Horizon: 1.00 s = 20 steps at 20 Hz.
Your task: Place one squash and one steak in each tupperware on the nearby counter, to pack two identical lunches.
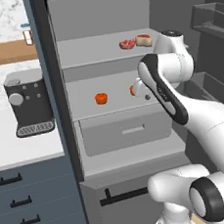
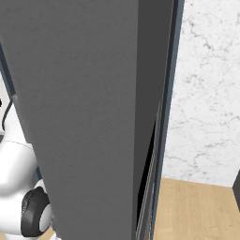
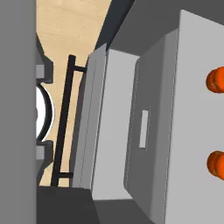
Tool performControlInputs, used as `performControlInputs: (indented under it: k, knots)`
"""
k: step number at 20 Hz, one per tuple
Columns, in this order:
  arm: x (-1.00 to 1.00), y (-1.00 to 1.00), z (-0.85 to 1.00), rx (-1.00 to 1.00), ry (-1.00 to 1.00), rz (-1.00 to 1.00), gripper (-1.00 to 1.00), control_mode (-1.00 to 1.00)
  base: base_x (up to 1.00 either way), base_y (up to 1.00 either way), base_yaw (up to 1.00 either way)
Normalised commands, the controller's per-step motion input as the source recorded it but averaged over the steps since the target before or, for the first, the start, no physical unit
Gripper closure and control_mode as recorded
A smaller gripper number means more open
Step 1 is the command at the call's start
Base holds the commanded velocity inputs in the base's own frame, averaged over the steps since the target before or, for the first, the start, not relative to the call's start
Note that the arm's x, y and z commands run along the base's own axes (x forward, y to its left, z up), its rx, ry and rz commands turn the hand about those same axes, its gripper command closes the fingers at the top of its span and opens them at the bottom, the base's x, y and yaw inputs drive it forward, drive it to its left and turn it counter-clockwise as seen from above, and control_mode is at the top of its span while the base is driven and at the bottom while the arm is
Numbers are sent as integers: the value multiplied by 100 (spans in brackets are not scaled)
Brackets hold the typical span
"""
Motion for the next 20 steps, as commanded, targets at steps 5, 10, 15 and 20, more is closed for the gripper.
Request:
performControlInputs:
  k: [5,10,15,20]
  knots:
    - [1,0,4,0,-6,-3,-100,-100,0,0,0]
    - [1,-4,62,-2,-43,-10,-100,-100,0,0,0]
    - [33,0,82,-14,-26,-7,-100,-100,0,0,0]
    - [28,-28,57,-6,-46,-16,-100,-100,0,0,0]
